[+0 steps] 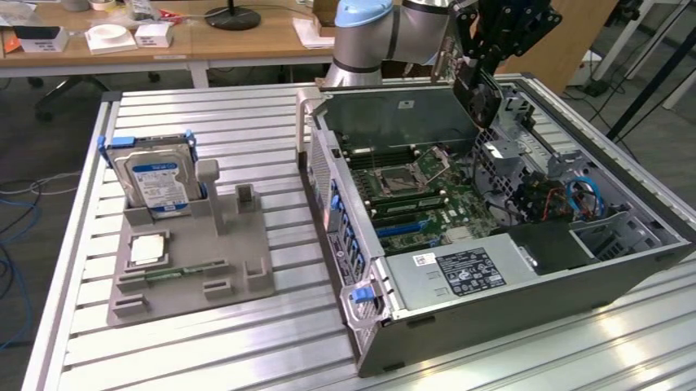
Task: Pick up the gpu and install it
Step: 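Insert the gpu into the slot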
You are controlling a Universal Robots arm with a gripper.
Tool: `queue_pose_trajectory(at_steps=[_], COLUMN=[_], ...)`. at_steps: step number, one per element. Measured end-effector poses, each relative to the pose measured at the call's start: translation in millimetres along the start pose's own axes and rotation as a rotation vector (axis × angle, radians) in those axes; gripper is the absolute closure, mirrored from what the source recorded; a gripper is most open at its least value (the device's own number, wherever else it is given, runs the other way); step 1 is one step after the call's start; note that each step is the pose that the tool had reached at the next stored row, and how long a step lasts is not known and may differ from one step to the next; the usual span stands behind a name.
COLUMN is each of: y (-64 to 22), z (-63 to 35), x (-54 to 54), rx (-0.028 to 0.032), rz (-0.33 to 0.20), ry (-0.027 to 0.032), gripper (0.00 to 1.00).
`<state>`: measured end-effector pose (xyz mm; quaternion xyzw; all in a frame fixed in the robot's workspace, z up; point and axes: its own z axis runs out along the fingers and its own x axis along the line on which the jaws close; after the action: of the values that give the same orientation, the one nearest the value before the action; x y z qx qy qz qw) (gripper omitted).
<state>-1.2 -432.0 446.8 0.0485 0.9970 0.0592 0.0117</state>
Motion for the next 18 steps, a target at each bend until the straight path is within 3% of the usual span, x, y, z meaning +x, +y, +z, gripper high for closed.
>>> queue_pose_trajectory(at_steps=[4,18], y=[0.0,0.0], z=[0.0,0.0], x=[0.0,0.0], rx=[-0.0005,-0.0044], rz=[-0.021,-0.251], ry=[0.0025,0.0302], gripper=[0.74,0.74])
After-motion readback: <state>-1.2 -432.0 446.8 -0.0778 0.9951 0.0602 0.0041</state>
